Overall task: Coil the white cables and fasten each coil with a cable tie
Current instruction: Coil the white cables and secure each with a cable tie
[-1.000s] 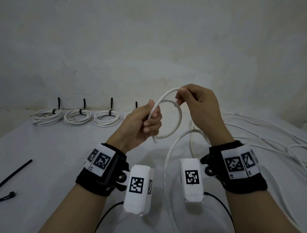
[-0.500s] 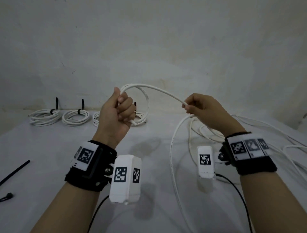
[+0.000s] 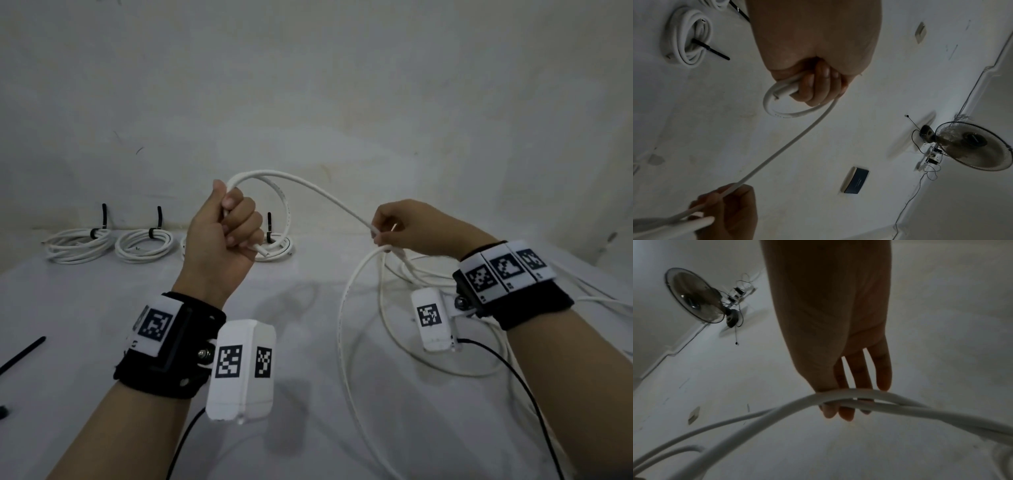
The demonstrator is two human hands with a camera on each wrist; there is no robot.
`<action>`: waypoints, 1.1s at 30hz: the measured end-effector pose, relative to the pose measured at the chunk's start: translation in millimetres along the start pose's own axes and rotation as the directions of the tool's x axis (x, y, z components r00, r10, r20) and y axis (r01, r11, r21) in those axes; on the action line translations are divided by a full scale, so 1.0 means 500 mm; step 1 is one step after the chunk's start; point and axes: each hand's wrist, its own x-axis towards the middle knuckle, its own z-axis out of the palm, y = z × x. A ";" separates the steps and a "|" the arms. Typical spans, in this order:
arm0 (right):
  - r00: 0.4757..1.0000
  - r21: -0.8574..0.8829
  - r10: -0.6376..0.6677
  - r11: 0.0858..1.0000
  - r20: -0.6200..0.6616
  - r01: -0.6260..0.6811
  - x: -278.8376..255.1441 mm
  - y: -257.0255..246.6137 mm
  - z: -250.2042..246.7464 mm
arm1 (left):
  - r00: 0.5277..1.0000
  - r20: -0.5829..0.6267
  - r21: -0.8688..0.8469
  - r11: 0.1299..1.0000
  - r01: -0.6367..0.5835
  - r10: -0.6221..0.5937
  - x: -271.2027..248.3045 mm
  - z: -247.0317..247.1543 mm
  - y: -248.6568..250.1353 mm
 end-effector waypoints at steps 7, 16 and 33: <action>0.984 0.290 0.023 0.956 -0.179 0.031 -0.034 0.015 0.029 | 1.000 0.028 -0.072 0.997 -0.003 0.005 -0.002 0.010 -0.003; 0.998 0.399 0.012 0.917 -0.061 0.013 -0.068 0.022 0.035 | 1.000 0.016 -0.098 0.995 -0.017 0.019 0.001 0.010 -0.011; 0.918 -0.130 -0.108 0.990 -0.383 0.062 -0.096 0.137 -0.044 | 0.985 -0.089 -0.169 0.972 -0.162 0.149 0.018 -0.049 0.027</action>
